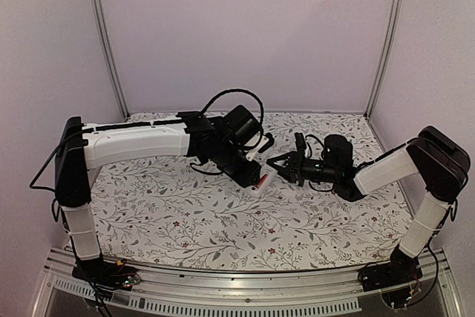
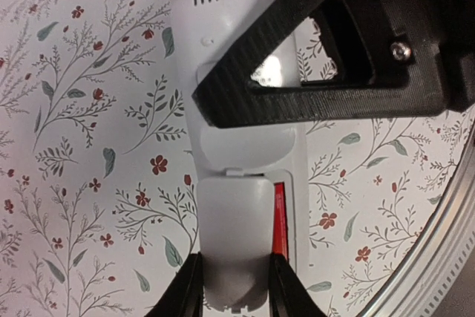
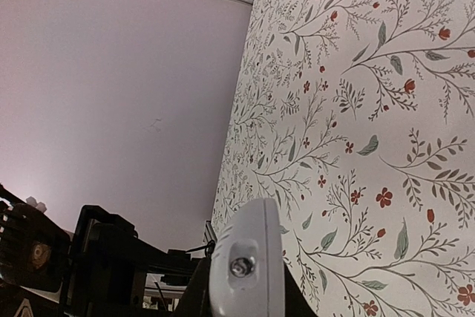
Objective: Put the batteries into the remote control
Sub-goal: Place the battery cover on the remote control without the battery cover, then press the battery cover on the remote control.
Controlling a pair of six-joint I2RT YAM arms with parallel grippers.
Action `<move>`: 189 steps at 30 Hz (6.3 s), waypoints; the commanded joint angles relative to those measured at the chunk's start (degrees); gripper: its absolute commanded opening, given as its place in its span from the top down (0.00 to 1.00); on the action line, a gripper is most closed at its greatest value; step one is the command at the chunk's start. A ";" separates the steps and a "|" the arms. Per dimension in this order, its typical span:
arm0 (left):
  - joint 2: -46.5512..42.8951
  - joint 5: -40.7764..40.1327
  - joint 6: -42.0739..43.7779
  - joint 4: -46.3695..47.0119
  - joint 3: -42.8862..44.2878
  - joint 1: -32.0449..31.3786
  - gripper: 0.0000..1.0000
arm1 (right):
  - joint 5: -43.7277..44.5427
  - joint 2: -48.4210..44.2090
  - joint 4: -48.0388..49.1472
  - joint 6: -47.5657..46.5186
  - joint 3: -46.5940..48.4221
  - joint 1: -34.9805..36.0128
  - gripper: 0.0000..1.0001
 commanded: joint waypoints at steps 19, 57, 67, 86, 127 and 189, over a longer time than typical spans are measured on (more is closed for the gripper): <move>1.62 1.16 0.76 -2.45 2.21 -1.79 0.72 | 1.10 -0.49 2.65 0.69 -0.58 0.05 1.00; 7.32 0.31 -3.92 -5.22 9.03 -0.43 0.71 | 2.65 -1.53 6.21 1.74 -1.80 0.99 1.00; 7.29 -0.56 -4.22 -5.52 8.59 -0.23 0.61 | 2.16 -1.15 8.89 3.24 -1.94 0.89 1.00; 0.94 -0.79 -3.05 -2.18 6.47 0.45 0.14 | 0.84 0.29 10.36 5.80 -1.90 0.23 1.00; -12.60 26.01 -8.10 17.79 -17.78 8.76 0.41 | -9.38 2.41 18.41 8.58 3.03 0.82 1.00; -21.63 23.24 -29.52 39.75 -32.75 8.17 0.26 | -6.75 -7.79 4.02 -1.35 3.26 -1.26 1.00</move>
